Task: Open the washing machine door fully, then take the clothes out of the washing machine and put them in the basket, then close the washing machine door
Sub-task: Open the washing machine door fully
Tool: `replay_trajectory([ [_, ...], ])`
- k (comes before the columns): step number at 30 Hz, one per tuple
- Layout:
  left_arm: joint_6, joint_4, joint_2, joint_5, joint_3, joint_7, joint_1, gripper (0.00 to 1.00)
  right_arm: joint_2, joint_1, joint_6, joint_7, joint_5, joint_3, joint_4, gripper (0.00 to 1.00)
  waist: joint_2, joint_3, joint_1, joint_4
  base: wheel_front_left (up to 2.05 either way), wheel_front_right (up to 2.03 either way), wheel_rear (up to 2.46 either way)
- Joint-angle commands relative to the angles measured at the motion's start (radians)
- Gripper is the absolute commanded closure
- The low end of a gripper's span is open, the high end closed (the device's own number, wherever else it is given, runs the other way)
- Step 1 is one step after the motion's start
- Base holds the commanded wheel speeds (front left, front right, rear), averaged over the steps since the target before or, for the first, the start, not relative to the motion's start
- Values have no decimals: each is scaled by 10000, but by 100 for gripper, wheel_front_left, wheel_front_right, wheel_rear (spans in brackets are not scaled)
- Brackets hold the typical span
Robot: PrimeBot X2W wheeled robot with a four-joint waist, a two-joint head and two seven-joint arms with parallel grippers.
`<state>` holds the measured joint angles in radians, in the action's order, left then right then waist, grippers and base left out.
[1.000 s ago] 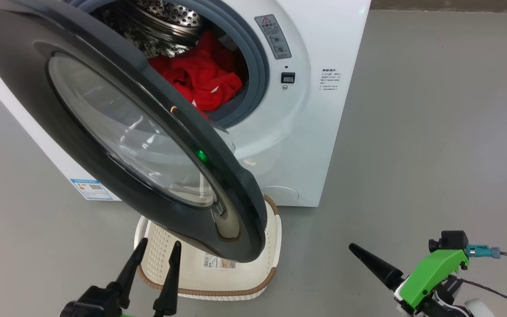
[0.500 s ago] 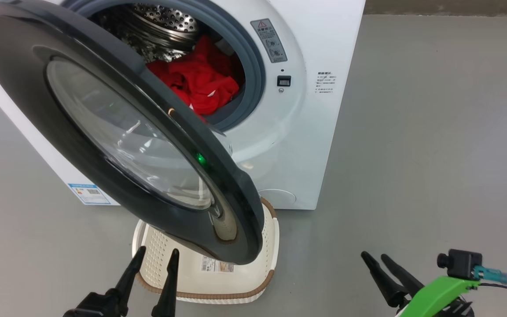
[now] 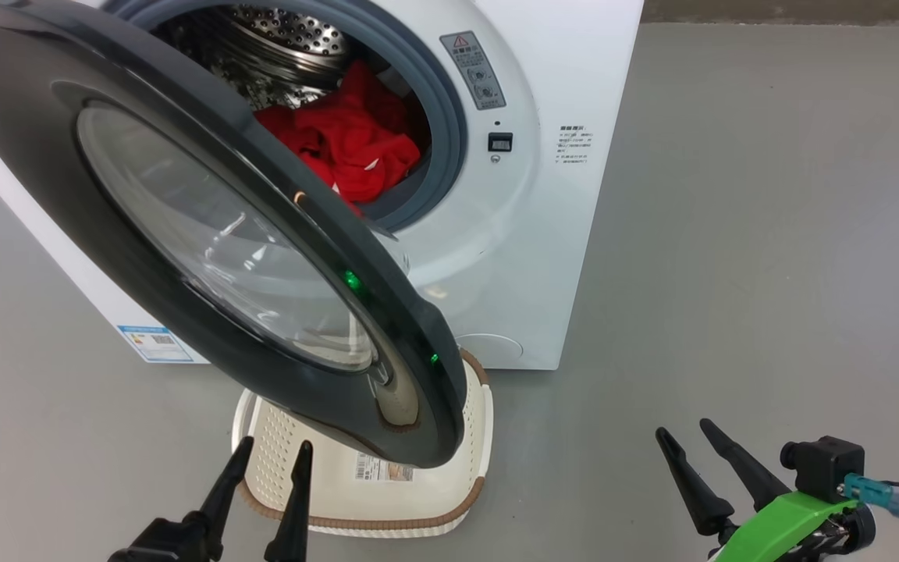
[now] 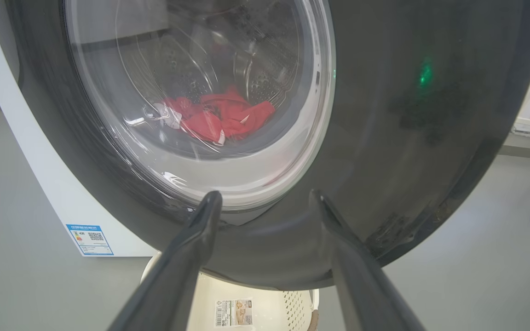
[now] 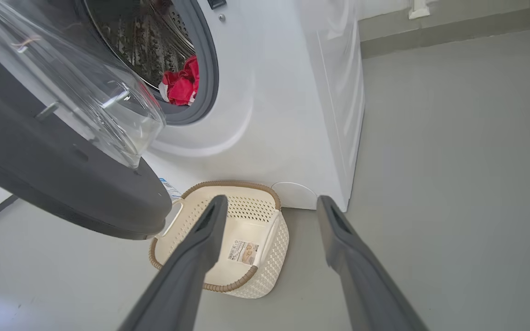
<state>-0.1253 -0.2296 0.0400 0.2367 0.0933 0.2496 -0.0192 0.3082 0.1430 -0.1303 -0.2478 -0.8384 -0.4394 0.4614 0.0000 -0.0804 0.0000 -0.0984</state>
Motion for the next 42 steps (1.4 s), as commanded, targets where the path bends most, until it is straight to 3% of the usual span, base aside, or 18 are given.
replay_trajectory([
  [1,-54,218,102,-140,-362,122,-177,0,-80,-251,-4,-136,804,204,-379,0,0,-5,0,-8,0,0,0],
  [11,-54,222,102,-96,-352,122,-214,0,-1334,-1321,-4,-138,4326,2929,-1733,0,0,-38,0,-18,0,0,0],
  [19,-54,236,102,-93,-356,122,-238,0,-2155,-1906,-4,-138,5929,4650,-3135,0,0,-51,0,-34,0,0,0],
  [42,-54,262,102,-56,-339,122,-218,0,-2557,-2537,-4,-139,6335,4832,-3139,0,0,-3,0,-15,0,0,0],
])
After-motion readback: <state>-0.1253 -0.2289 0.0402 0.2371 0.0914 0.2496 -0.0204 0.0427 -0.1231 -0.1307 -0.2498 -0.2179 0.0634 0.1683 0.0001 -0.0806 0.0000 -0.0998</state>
